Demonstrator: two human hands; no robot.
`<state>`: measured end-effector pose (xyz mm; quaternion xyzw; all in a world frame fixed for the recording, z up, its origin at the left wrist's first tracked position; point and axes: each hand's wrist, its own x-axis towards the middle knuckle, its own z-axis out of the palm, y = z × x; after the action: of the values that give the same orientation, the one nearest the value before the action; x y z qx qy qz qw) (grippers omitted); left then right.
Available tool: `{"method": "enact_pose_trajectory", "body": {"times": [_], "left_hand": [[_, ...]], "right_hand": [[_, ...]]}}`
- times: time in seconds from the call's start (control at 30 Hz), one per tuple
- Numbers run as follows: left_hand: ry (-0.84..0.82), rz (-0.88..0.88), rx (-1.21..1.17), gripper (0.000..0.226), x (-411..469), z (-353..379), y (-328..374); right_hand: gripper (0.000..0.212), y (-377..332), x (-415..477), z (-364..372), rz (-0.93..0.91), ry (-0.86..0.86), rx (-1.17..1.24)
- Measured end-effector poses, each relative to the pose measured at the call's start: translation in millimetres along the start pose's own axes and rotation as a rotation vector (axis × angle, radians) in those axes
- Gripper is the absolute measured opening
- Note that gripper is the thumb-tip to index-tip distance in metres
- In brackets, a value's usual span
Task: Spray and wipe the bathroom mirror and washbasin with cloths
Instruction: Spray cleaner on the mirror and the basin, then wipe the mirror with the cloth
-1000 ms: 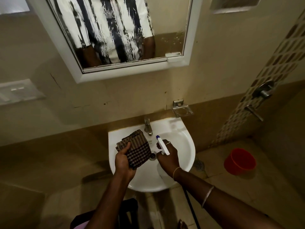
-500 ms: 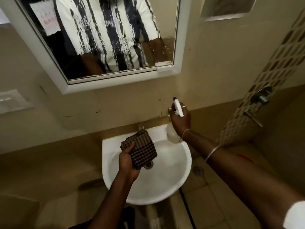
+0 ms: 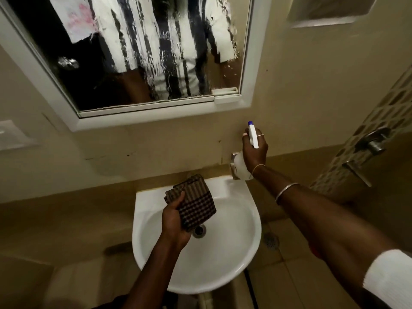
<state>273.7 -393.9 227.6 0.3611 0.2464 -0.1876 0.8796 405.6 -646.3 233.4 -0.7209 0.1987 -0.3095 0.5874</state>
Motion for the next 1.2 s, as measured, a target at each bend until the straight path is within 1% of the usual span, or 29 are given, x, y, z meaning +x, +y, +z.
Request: {"method": "enact_pose_trajectory", "body": {"times": [0.13, 0.27, 0.4, 0.5, 0.63, 0.77, 0.83, 0.9, 0.93, 1.0, 1.03, 1.07, 1.1, 1.13, 1.17, 1.2], "left_hand": [[-0.003, 0.003, -0.004, 0.027, 5, 7, -1], [0.011, 0.009, 0.003, 0.029, 9, 10, -4], [0.007, 0.0, -0.002, 0.032, 11, 11, -8], [0.009, 0.001, -0.002, 0.034, 12, 12, -11], [0.009, 0.007, 0.011, 0.045, 10, 14, -11], [0.001, 0.003, 0.003, 0.033, 5, 18, -7], [-0.005, 0.0, 0.003, 0.031, 3, 21, -3], [-0.023, 0.007, 0.017, 0.029, -2, 25, 1], [-0.031, 0.014, 0.022, 0.029, -4, 27, 4], [-0.039, 0.03, 0.024, 0.028, -8, 30, 9], [-0.042, 0.038, 0.03, 0.029, -9, 32, 12], [-0.046, 0.049, 0.034, 0.03, -10, 33, 15], [-0.054, 0.056, 0.041, 0.033, -10, 35, 18], [-0.06, 0.063, 0.054, 0.037, -10, 36, 21], [-0.067, 0.063, 0.075, 0.038, -12, 38, 24], [-0.069, 0.062, 0.105, 0.038, -13, 39, 26]], "right_hand": [[0.02, 4, 5, 4, 0.004, -0.017, 0.026], [0.03, 7, 8, 5, 0.016, -0.029, 0.027], [0.025, 10, 9, 5, -0.054, -0.005, 0.007], [0.029, 11, 10, 7, -0.073, 0.013, -0.004], [0.042, 15, 8, 3, -0.107, -0.02, -0.016], [0.075, 18, -5, -8, -0.094, -0.099, -0.109], [0.089, 19, -19, -15, -0.08, -0.093, -0.199], [0.094, 17, -42, -22, -0.032, -0.038, -0.214], [0.093, 15, -57, -24, -0.001, 0.011, -0.194], [0.081, 12, -92, -24, 0.044, 0.111, -0.119], [0.072, 10, -107, -22, 0.066, 0.123, -0.055], [0.06, 8, -121, -19, 0.092, 0.082, 0.019], [0.046, 3, -131, -14, 0.124, -0.013, 0.083], [0.034, -3, -139, -10, 0.158, -0.146, 0.13], [0.027, -13, -144, -6, 0.204, -0.297, 0.166], [0.03, -27, -146, -3, 0.272, -0.452, 0.213]]}}
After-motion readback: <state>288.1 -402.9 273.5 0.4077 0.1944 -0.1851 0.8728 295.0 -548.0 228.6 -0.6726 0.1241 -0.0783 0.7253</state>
